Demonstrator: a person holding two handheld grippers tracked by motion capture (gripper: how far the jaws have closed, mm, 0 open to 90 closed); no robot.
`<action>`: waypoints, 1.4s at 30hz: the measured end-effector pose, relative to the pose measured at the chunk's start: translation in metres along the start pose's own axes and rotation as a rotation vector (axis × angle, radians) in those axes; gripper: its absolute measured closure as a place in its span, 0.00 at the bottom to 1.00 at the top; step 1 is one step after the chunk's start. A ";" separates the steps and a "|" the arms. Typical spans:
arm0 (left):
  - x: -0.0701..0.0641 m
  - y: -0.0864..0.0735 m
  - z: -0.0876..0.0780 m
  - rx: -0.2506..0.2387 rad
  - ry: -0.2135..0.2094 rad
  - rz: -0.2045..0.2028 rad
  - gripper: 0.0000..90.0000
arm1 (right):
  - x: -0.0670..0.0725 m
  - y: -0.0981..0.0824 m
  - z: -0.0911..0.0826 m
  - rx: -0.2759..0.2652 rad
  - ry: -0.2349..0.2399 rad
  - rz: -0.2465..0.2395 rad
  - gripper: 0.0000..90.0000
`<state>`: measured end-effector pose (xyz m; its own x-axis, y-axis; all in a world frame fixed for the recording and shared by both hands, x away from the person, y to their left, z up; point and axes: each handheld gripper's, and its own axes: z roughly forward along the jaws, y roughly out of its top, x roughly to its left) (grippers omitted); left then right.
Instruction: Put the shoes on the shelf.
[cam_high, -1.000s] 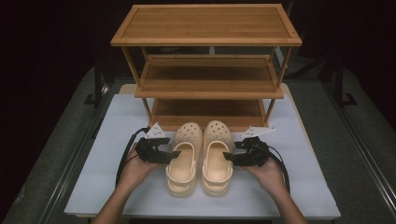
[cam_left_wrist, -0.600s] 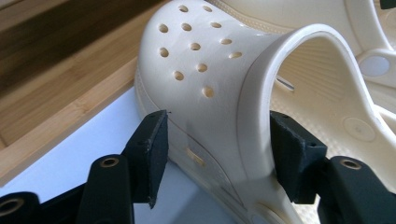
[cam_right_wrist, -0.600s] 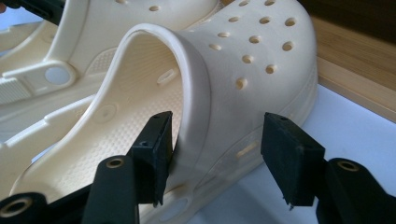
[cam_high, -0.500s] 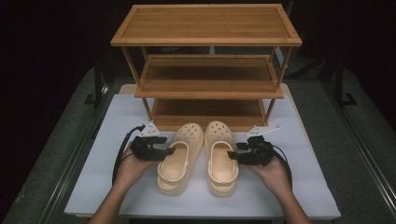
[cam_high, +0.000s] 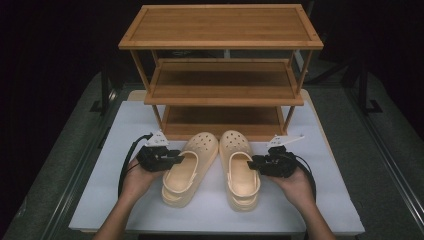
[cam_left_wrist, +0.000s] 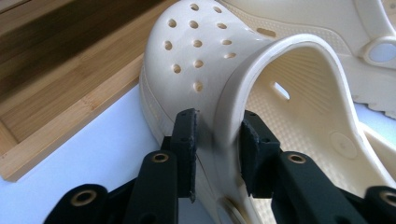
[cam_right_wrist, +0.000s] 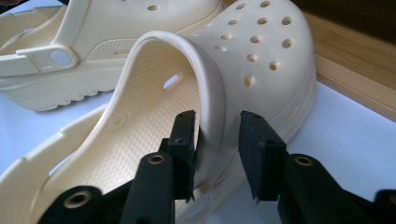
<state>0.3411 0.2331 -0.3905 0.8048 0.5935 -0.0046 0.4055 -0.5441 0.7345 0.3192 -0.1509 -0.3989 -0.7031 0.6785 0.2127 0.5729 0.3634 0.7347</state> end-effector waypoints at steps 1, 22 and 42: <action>0.000 0.000 -0.001 0.000 0.015 0.008 0.80 | -0.001 0.000 -0.001 -0.002 0.000 -0.005 0.75; 0.000 0.004 -0.015 -0.051 0.129 -0.001 0.93 | -0.003 0.000 -0.018 -0.060 -0.152 -0.048 0.94; 0.025 0.031 -0.006 -0.089 0.200 -0.080 0.93 | -0.029 0.035 -0.019 -0.105 -0.221 -0.033 0.94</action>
<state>0.3715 0.2347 -0.3632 0.6663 0.7430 0.0629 0.4177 -0.4417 0.7940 0.3516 -0.1700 -0.3674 -0.6050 0.7947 0.0498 0.4960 0.3272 0.8043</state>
